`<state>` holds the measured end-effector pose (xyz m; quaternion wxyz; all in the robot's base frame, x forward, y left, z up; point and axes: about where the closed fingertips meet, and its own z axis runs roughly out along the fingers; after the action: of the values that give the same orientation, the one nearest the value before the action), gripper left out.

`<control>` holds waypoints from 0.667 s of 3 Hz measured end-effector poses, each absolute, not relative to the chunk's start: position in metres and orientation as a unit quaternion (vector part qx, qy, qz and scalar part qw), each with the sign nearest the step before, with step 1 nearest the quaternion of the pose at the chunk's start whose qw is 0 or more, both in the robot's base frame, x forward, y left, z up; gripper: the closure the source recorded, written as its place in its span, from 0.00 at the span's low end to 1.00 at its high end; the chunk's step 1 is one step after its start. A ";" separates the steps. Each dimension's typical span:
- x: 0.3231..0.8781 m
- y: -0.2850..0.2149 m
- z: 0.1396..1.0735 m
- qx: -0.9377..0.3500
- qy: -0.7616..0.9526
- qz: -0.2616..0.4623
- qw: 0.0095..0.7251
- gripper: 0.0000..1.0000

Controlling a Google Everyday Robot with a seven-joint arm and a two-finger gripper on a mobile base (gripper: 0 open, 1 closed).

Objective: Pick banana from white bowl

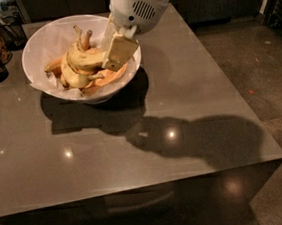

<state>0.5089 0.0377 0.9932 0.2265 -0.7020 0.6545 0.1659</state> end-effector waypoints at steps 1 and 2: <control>0.491 0.036 0.998 -0.699 0.656 0.170 0.226 1.00; 0.459 0.027 1.001 -0.685 0.668 0.176 0.234 1.00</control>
Offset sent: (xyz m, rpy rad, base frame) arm -0.0899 -0.0267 0.0035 0.0411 0.0500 -0.0852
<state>0.4593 0.0269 1.0015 0.2336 -0.6847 0.6675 0.1764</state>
